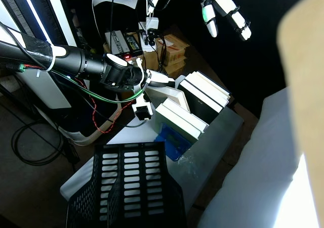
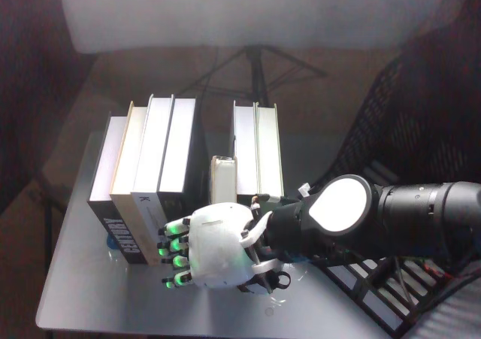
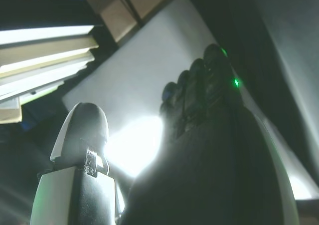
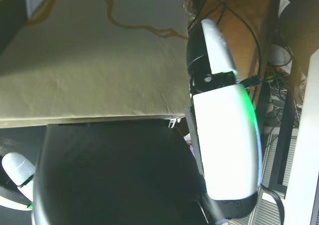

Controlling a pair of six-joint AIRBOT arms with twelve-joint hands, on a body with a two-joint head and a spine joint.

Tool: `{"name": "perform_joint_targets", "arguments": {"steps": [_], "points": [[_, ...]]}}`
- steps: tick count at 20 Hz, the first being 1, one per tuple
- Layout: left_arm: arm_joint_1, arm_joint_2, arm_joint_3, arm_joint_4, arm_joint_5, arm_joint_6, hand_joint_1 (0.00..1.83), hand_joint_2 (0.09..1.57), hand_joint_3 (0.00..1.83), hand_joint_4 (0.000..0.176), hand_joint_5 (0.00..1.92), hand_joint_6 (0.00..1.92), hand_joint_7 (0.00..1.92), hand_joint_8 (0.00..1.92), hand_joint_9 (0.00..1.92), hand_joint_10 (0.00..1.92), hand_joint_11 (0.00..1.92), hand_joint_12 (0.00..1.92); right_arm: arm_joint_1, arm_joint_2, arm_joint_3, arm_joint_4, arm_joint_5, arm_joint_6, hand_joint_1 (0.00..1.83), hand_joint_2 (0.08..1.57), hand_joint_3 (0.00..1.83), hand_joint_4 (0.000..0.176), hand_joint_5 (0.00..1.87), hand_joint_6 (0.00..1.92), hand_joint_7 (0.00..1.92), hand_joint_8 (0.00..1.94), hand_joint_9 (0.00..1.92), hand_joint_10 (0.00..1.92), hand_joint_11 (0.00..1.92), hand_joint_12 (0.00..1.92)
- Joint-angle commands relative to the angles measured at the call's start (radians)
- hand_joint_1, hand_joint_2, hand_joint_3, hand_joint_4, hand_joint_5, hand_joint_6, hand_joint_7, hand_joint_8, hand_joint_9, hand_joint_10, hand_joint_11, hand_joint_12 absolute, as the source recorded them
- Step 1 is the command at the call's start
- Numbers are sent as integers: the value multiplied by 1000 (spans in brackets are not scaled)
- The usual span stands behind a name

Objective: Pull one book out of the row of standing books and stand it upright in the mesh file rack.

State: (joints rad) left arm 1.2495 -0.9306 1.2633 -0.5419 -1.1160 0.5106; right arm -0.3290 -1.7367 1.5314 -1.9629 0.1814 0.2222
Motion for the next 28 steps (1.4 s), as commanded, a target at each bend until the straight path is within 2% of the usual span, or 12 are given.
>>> {"name": "perform_joint_targets", "arguments": {"steps": [1, 3, 6, 8, 10, 15, 16, 20, 22, 25, 27, 28], "points": [[-2, 13, 12, -22, -119, -5, 607, 1379, 4, 11, 66, 9, 1, 0, 0, 0, 0, 0, -16, 14, 8, 14, -19, 17, 1038, 1129, 6, 0, 300, 24, 315, 5, 182, 0, 0, 1020], [-4, 13, 16, -18, -117, -9, 629, 1362, 0, 30, 79, 10, 0, 0, 0, 0, 0, 0, -15, 14, 6, 18, -9, 17, 1038, 1129, 6, 0, 301, 23, 315, 5, 182, 0, 0, 1020], [-16, 13, 25, -3, -106, -11, 566, 1375, 3, 40, 59, 5, 0, 0, 0, 0, 0, 0, -13, 14, -1, 21, -1, 17, 1038, 1129, 6, 0, 301, 22, 315, 5, 182, 0, 0, 1020], [-27, 14, 29, 10, -99, -12, 551, 1364, 0, 41, 61, 6, 0, 0, 0, 0, 0, 0, -13, 14, -8, 21, 6, 17, 1038, 1129, 6, 0, 301, 22, 315, 4, 182, 0, 0, 1020], [-39, 14, 31, 23, -93, -12, 539, 1388, 8, 24, 65, 5, 5, 1, 0, 0, 0, 0, -13, 14, -12, 24, 8, 17, 1038, 1129, 5, 0, 301, 21, 315, 4, 182, 0, 0, 1020], [-45, 17, 34, 33, -95, -13, 530, 1390, 6, 22, 63, 2, 0, 0, 0, 0, 0, 0, -6, 27, -22, 33, 21, 17, 1038, 1129, 5, 0, 302, 20, 316, 4, 182, 0, 0, 1021], [-49, 16, 36, 35, -94, -13, 546, 1381, 1, 43, 39, 4, 0, 0, 0, 0, 0, 0, -5, 28, -22, 33, 24, 17, 1038, 1129, 5, 0, 302, 19, 316, 3, 182, 0, 0, 1021], [-79, 10, 44, 50, -88, -10, 543, 1366, 0, 41, 23, 3, 0, 0, 0, 0, 0, 0, 2, 48, -34, 42, 29, 17, 1038, 1129, 5, 0, 302, 19, 316, 3, 182, 0, 0, 1021], [-82, 9, 44, 51, -96, -10, 522, 1371, 0, 51, 20, 1, 0, 0, 0, 0, 0, 0, 11, 68, -49, 56, 30, 17, 1038, 1130, 4, 0, 303, 18, 316, 3, 182, 0, 0, 1021], [-85, 7, 44, 48, -106, -13, 468, 1414, 17, 34, 5, 0, 0, 0, 0, 0, 0, 0, 31, 122, -90, 123, 38, -12, 1038, 1130, 4, 0, 303, 17, 316, 3, 182, 0, 0, 1021], [-88, 5, 45, 48, -110, -11, 391, 1413, 16, 48, 0, 0, 0, 0, 0, 0, 0, 0, 43, 150, -102, 168, 58, -24, 1038, 1130, 4, 0, 303, 17, 316, 3, 182, 0, 0, 1021], [-89, 5, 46, 47, -111, -11, 379, 1416, 17, 52, 0, 0, 0, 0, 0, 0, 0, 0, 47, 160, -102, 196, 72, -35, 900, 1085, 0, 0, 200, 3, 162, 0, 234, 22, 0, 1115]]}}
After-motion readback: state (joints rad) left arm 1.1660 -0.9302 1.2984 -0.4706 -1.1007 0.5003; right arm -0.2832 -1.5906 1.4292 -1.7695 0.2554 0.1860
